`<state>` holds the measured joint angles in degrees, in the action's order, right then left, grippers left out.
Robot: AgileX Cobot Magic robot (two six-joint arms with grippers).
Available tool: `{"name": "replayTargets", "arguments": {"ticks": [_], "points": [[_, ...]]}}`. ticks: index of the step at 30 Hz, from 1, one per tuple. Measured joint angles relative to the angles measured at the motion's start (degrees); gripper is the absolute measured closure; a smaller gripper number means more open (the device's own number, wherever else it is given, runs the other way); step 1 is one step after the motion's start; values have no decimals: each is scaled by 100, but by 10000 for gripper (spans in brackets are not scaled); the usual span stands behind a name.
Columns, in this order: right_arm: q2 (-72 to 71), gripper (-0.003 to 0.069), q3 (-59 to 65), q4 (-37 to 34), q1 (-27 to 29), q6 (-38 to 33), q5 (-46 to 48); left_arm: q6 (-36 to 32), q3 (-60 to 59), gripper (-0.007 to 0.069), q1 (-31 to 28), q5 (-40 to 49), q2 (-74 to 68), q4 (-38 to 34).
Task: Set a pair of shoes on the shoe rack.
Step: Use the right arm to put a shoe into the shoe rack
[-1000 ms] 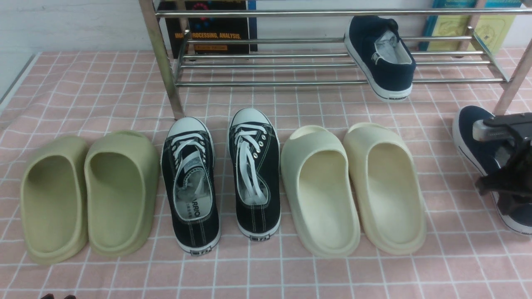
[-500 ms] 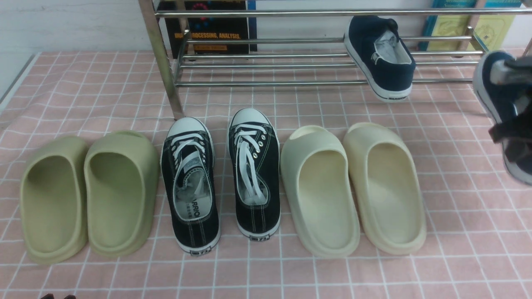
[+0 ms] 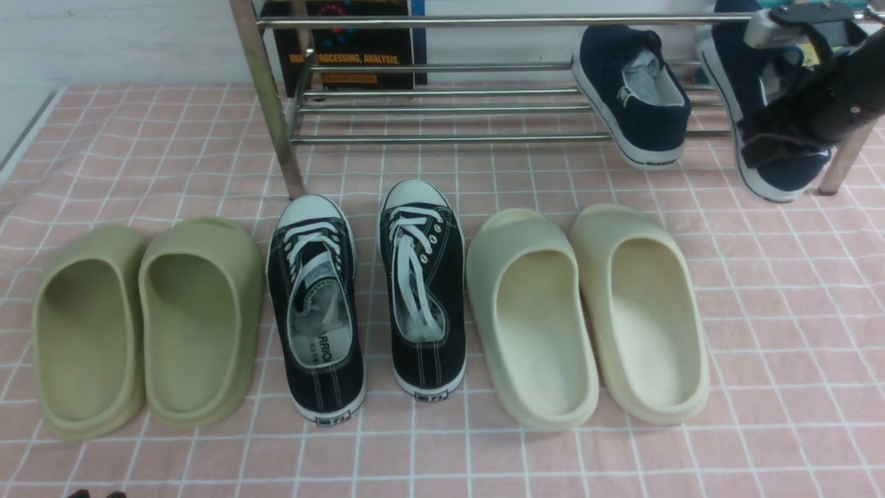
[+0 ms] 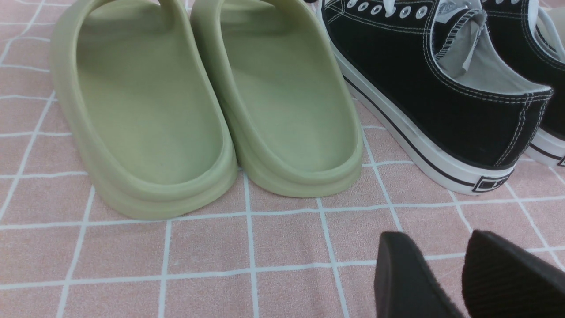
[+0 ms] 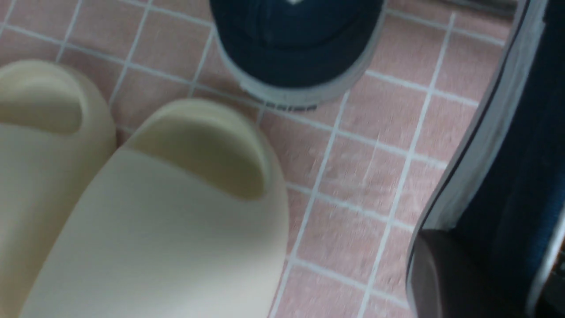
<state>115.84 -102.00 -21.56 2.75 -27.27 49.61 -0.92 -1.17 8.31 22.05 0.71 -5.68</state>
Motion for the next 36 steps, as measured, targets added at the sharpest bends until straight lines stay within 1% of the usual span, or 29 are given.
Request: {"name": "replayTargets", "arguments": {"ticks": [2,3,5,10,13,17,18,20,22,23,24,25,26,28,30,32,36], "points": [[375,639,-490,-71,0,-192,13,0,0,385,0,0,0,0],[409,639,-490,-77,0,-192,21,0,0,385,0,0,0,0],[846,639,-1122,-160,0,-345,68,0,0,385,0,0,0,0],[1437,639,-2001,-272,0,-299,264,0,0,385,0,0,0,0],[1608,636,-2226,-317,0,-148,379,0,0,385,0,0,0,0],[1658,594,-2313,-346,0,-75,390,0,0,385,0,0,0,0],[1665,557,-2328,-381,0,-71,361,0,0,385,0,0,0,0],[1665,505,-2350,-437,-2,-71,375,0,0,385,0,0,0,0],[1677,411,-2413,-518,-9,-71,466,0,0,385,0,0,0,0],[1681,352,-2495,-532,-9,-71,541,0,0,385,0,0,0,0],[1683,316,-2570,-532,-9,-71,602,0,0,385,0,0,0,0],[1683,316,-2570,-532,-9,-71,614,0,0,385,0,0,0,0],[1683,270,-2703,-532,-2,-71,738,0,0,385,0,0,0,0],[1688,240,-2881,-532,4,-67,908,0,0,385,0,0,0,0],[1688,236,-2981,-525,4,-22,987,0,0,385,0,0,0,0],[1708,246,-3134,-520,4,164,1128,0,0,385,0,0,0,0],[1743,319,-3273,-470,4,467,1324,0,0,385,0,0,0,0]]}}
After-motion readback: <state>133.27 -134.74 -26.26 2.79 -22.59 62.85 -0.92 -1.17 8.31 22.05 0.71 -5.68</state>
